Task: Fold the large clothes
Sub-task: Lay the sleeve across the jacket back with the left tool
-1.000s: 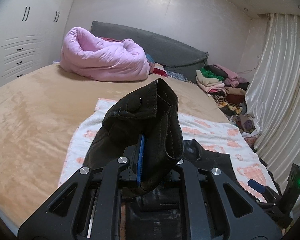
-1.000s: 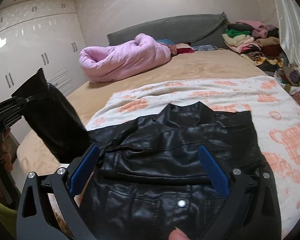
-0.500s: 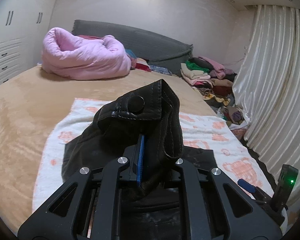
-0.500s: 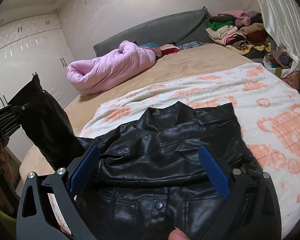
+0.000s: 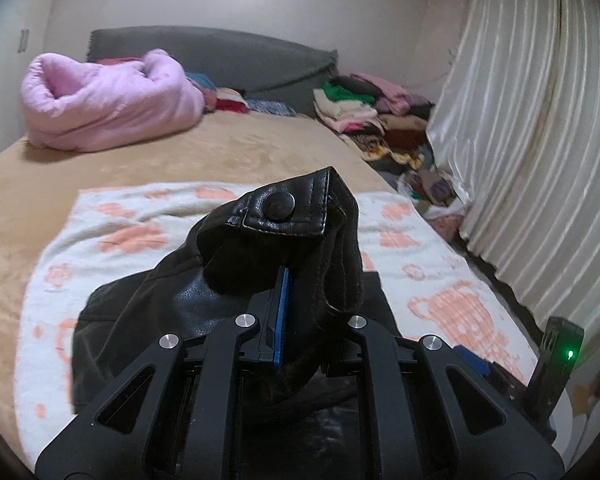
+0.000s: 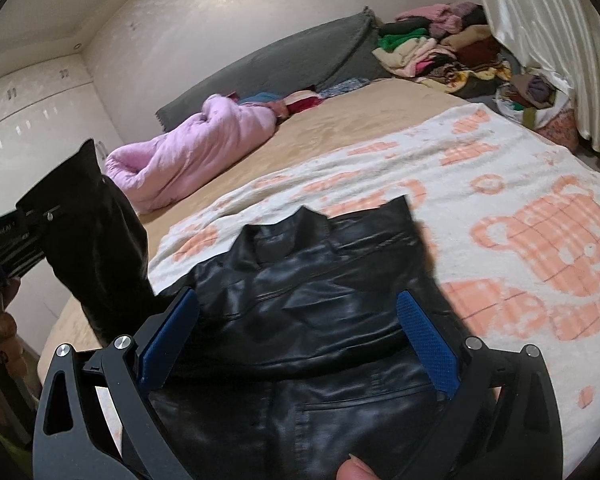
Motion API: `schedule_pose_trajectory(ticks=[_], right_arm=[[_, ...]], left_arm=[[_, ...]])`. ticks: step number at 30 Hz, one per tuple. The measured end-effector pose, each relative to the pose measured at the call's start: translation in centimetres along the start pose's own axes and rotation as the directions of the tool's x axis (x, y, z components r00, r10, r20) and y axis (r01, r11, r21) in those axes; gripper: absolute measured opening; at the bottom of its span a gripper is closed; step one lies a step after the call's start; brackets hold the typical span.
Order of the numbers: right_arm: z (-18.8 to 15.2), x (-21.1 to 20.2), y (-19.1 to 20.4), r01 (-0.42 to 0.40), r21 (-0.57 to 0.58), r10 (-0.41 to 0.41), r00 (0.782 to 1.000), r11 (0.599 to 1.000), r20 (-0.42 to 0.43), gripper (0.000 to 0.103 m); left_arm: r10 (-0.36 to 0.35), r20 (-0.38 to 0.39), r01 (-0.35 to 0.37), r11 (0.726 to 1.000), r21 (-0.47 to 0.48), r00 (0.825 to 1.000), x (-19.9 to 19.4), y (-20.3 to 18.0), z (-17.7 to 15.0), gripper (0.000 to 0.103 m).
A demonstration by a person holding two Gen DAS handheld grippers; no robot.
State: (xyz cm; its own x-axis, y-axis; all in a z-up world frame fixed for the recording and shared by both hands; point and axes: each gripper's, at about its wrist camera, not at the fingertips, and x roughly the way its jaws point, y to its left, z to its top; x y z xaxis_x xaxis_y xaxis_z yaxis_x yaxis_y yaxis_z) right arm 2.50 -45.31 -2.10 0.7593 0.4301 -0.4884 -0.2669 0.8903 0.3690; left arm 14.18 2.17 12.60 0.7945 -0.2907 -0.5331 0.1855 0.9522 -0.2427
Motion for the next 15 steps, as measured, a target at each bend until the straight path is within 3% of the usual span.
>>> schedule_pose_trajectory(ticks=[7, 13, 14, 15], right_arm=[[0.5, -0.5, -5.9, 0.064, 0.107, -0.066, 0.998, 0.992, 0.013, 0.099], [0.3, -0.3, -9.2, 0.107, 0.174, -0.110, 0.994, 0.979, 0.009, 0.099], [0.2, -0.1, -9.5, 0.109, 0.176, -0.112, 0.994, 0.978, 0.003, 0.099], [0.1, 0.2, -9.7, 0.107, 0.179, -0.109, 0.994, 0.978, -0.003, 0.099]], left_arm=[[-0.026, -0.115, 0.031, 0.998, 0.045, 0.993, 5.6, -2.0, -3.1, 0.006], [-0.043, -0.226, 0.066, 0.993, 0.095, 0.973, 9.9, -3.3, -6.8, 0.019], [-0.047, -0.236, 0.072, 0.992, 0.099, 0.971, 10.2, -3.6, -7.4, 0.029], [-0.051, -0.250, 0.080, 0.991, 0.104, 0.967, 10.7, -3.7, -7.9, 0.046]])
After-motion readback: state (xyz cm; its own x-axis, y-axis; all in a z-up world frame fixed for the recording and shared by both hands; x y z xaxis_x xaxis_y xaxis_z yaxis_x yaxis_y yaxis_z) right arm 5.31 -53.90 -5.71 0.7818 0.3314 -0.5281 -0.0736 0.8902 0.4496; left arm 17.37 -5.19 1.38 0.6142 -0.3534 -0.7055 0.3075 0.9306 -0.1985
